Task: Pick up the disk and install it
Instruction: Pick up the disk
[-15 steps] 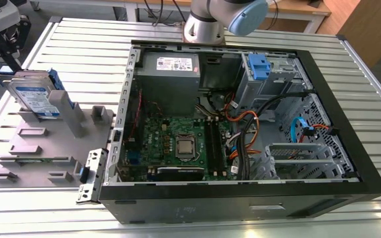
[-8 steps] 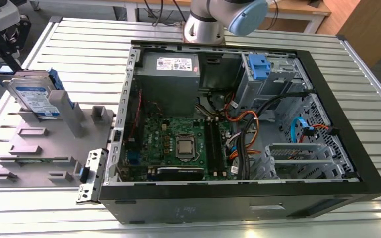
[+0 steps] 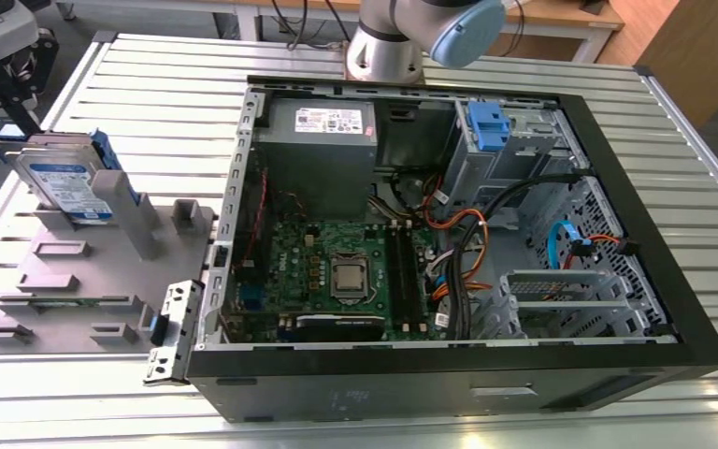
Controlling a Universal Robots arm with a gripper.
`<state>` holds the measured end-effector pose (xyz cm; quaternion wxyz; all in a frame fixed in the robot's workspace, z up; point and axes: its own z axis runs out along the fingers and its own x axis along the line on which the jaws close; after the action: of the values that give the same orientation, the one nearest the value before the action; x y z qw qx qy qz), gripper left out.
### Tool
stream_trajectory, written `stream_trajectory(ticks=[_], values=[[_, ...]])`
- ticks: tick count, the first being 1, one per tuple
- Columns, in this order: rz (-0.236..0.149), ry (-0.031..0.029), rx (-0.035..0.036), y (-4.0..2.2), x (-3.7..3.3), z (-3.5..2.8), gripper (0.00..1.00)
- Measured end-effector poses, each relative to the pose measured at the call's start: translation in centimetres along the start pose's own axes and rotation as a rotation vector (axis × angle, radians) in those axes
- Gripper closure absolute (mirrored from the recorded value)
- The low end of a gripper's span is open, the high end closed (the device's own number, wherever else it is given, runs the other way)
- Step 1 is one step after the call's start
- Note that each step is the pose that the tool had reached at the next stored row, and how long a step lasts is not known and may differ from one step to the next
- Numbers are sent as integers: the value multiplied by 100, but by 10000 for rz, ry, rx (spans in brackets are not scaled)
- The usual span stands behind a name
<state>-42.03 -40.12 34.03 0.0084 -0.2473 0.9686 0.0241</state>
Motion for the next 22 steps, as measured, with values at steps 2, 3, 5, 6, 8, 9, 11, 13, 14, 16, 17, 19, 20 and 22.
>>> stream_trajectory(ticks=[2, 3, 5, 6, 8, 9, 11, 13, 14, 16, 17, 19, 20, 22], values=[[-107, 4, -4, 0, 0, 0, 89], [-170, 7, -5, 0, 0, 0, 89], [-307, 13, -9, 0, 0, 0, 89], [-357, 15, -10, 0, 0, 0, 89], [-372, 16, -11, 0, 0, 0, 89], [-373, 16, -11, 0, 0, 0, 89], [-374, 17, -11, 0, 0, 0, 89], [-375, 16, -11, 0, 0, 0, 89], [-374, 16, -11, 0, 0, 0, 89], [-375, 16, -11, 0, 0, 0, 89], [-375, 17, -11, 0, 0, 0, 89], [-375, 17, -11, 0, 0, 0, 89], [-377, 16, -11, 0, 0, 0, 89], [-419, 18, -12, 0, 0, 0, 89]])
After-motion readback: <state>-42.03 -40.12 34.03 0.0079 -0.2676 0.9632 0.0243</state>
